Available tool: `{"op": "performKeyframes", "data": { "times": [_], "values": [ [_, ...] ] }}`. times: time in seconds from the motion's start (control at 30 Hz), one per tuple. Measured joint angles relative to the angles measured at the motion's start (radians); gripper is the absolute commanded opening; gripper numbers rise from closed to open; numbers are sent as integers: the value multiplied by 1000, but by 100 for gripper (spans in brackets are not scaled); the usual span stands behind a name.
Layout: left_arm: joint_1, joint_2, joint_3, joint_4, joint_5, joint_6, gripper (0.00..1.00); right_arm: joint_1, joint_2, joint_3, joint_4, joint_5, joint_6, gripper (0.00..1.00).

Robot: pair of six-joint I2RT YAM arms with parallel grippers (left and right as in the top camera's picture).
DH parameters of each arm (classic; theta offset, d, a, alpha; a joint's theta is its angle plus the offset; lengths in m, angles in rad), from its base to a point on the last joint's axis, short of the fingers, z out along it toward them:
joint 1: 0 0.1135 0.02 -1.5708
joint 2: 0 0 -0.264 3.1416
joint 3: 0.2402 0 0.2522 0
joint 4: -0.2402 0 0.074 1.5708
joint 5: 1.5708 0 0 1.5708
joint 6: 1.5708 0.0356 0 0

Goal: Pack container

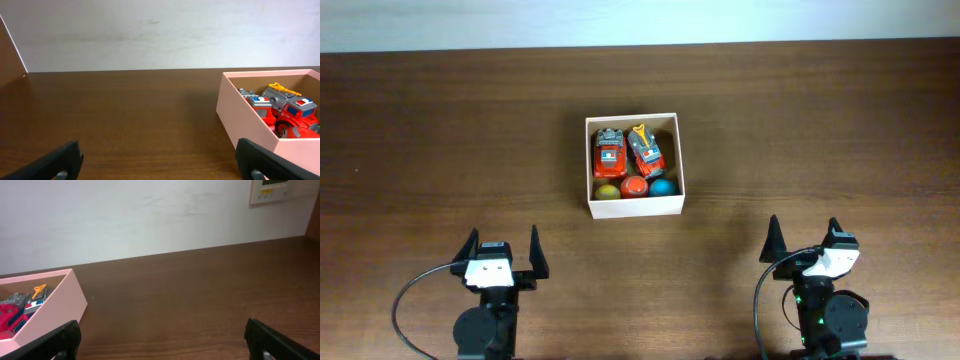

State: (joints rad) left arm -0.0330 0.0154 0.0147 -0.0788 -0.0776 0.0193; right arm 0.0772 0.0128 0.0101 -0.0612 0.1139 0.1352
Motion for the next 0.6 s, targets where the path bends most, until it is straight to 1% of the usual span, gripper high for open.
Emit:
{"op": "performKeyframes", "data": {
  "times": [0.6],
  "values": [
    [0, 0, 0, 0, 0, 0, 99, 0, 0, 0, 0, 0, 0, 99]
  ]
}}
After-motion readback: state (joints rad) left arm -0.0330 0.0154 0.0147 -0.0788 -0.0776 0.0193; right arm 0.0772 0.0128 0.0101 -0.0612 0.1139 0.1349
